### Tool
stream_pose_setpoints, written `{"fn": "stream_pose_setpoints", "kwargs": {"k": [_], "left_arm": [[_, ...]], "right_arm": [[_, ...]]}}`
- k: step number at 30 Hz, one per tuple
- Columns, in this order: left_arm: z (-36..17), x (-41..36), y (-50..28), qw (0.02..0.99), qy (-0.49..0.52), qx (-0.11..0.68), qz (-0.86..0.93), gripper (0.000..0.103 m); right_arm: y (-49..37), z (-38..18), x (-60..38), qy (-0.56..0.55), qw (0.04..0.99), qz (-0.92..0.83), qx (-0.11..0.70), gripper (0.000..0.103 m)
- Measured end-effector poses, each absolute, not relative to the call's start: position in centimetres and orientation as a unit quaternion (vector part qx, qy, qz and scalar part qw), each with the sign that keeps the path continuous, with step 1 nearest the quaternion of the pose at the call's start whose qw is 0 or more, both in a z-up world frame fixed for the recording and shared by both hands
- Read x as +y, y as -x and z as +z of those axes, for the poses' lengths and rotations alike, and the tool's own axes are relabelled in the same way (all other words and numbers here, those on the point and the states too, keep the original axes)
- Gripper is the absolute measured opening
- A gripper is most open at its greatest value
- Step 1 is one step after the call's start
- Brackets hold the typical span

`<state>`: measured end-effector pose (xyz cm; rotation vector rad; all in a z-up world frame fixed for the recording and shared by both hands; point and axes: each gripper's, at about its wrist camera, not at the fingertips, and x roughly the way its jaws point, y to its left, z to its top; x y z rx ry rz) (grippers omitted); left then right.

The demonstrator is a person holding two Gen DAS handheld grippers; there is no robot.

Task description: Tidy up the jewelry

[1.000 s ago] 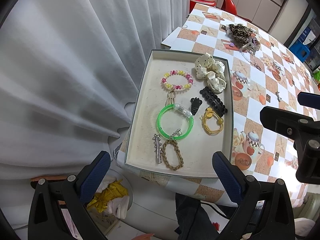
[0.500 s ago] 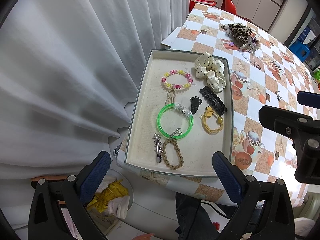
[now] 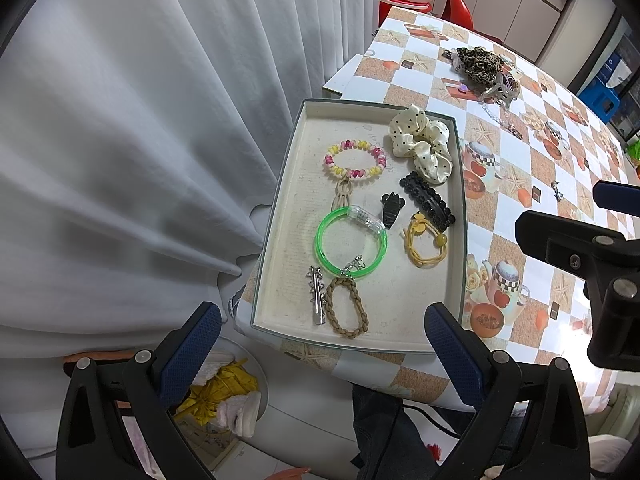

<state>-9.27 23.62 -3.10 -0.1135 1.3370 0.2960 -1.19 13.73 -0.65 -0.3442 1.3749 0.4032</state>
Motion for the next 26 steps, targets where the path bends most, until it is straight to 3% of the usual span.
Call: {"fn": "stream_pose_setpoints", "kwargs": {"k": [26], "left_arm": [[-3.07,24.03,9.42,0.773,0.051,0.616,0.145,0.103]], "right_arm": [[1.36,-0.83,14.1,0.162,0.737,0.191,0.627,0.103]]}}
